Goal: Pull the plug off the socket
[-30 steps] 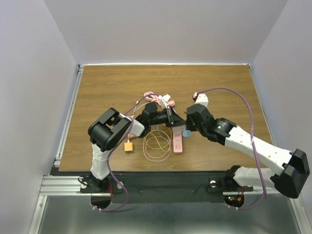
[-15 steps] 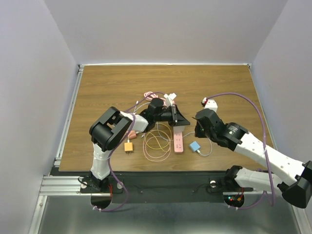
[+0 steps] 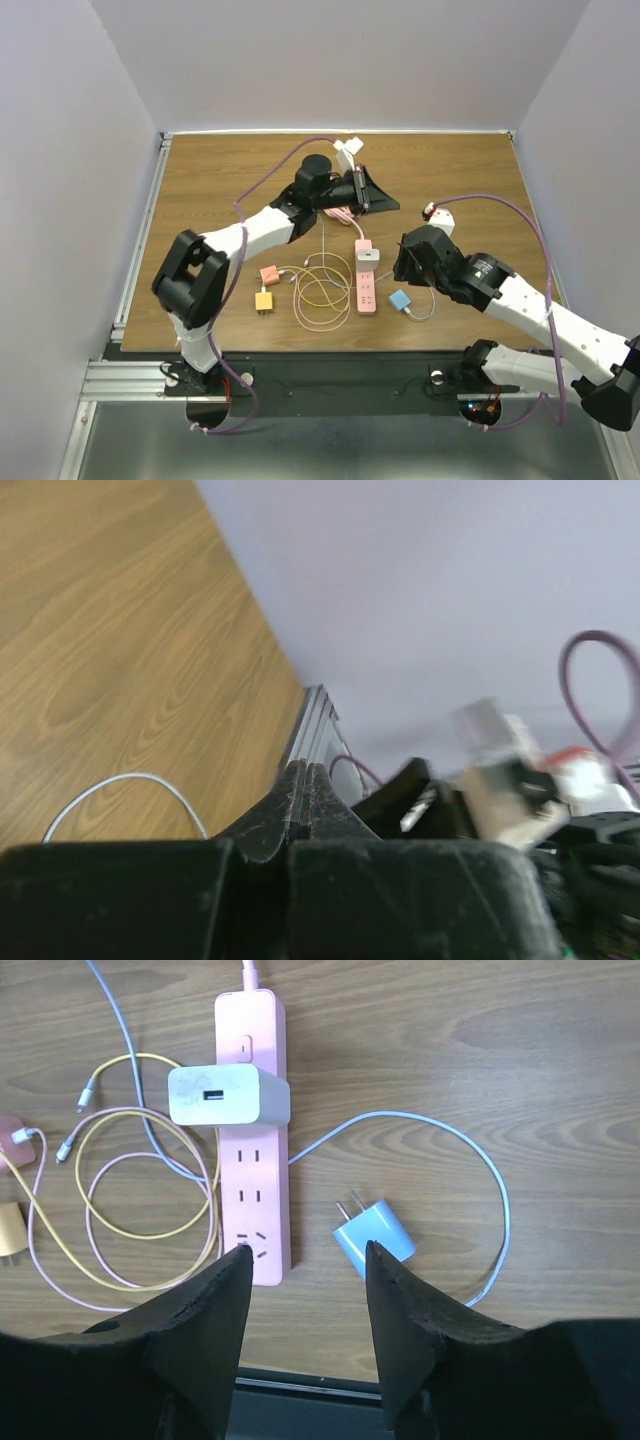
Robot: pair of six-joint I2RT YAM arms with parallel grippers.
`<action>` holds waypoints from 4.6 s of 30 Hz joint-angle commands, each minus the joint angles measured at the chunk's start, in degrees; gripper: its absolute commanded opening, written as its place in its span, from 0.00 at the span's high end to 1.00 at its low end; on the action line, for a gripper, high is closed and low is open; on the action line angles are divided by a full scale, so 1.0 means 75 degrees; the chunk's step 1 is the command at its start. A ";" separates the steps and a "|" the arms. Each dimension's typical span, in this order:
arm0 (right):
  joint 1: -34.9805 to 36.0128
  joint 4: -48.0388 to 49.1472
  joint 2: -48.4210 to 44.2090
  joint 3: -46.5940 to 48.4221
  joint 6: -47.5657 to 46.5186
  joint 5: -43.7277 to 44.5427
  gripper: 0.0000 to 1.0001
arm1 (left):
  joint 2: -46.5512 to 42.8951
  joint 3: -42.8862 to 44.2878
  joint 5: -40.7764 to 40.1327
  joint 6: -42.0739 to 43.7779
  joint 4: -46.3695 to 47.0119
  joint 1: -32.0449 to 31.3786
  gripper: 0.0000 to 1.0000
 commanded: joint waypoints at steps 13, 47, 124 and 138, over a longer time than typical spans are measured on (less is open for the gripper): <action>0.0025 0.1361 0.1424 -0.0589 -0.0074 -0.1961 0.37 | -0.2062 -0.2114 -0.2462 0.1239 -0.2390 0.0170 1.00; -0.0020 0.2042 0.4447 0.0383 0.0418 -0.0578 1.00 | -0.4396 -0.3861 -0.2627 0.1438 -0.2952 0.1048 1.00; -0.3291 0.0647 0.6979 0.5927 -0.5240 -0.4773 0.00 | 0.2577 -0.1588 -0.0236 0.1883 -0.1218 0.1834 1.00; -0.2764 0.0765 0.7424 0.5552 -0.6226 -0.5805 0.00 | 0.2765 -0.1635 -0.0142 0.1883 -0.1300 0.1834 1.00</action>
